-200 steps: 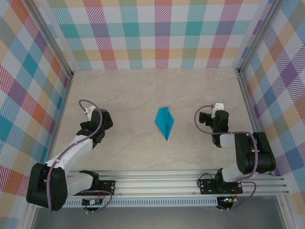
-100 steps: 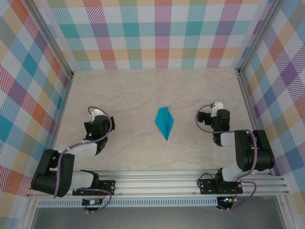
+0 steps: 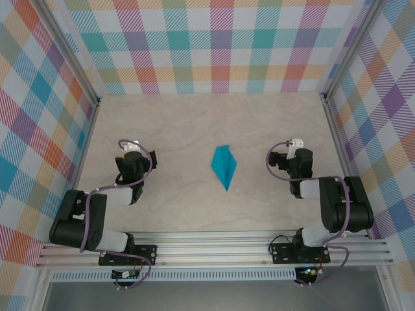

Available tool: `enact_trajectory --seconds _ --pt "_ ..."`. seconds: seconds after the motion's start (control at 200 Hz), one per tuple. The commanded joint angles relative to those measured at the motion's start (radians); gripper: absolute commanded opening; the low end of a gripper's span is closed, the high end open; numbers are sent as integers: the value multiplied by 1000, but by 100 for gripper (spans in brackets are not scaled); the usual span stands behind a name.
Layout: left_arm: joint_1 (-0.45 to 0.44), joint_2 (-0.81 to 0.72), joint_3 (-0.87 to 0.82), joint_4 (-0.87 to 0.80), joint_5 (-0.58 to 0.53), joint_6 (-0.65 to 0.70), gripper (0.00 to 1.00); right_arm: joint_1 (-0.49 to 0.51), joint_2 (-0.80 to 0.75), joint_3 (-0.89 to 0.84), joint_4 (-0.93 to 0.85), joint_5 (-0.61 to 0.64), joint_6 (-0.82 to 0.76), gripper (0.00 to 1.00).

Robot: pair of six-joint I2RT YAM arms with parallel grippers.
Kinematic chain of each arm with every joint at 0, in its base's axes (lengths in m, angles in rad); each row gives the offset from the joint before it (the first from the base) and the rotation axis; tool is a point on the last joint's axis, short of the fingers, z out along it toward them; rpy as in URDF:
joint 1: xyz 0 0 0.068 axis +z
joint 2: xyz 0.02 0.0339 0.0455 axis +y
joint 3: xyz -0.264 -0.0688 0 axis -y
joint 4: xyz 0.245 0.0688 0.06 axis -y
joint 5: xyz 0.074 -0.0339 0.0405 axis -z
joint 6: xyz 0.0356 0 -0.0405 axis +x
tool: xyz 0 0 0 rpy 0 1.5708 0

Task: Fold a paper plane with a square sheet of paper (pick it up from the middle)
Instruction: Reset both arms

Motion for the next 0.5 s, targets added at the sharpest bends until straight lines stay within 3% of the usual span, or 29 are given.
enact_trajectory --seconds 0.0,0.115,0.165,0.22,0.495 --pt "20 47 -35 170 43 15 100 -6 -3 19 36 -24 6 100" --pt "42 167 -31 280 106 19 100 -6 -4 19 36 -24 8 100" --pt "56 141 3 166 180 21 100 -7 -4 19 36 -24 7 100" --pt "62 159 5 195 236 43 100 -6 -4 19 35 -25 7 100" --pt "69 151 -1 192 164 8 100 -7 -4 19 34 -25 7 100"
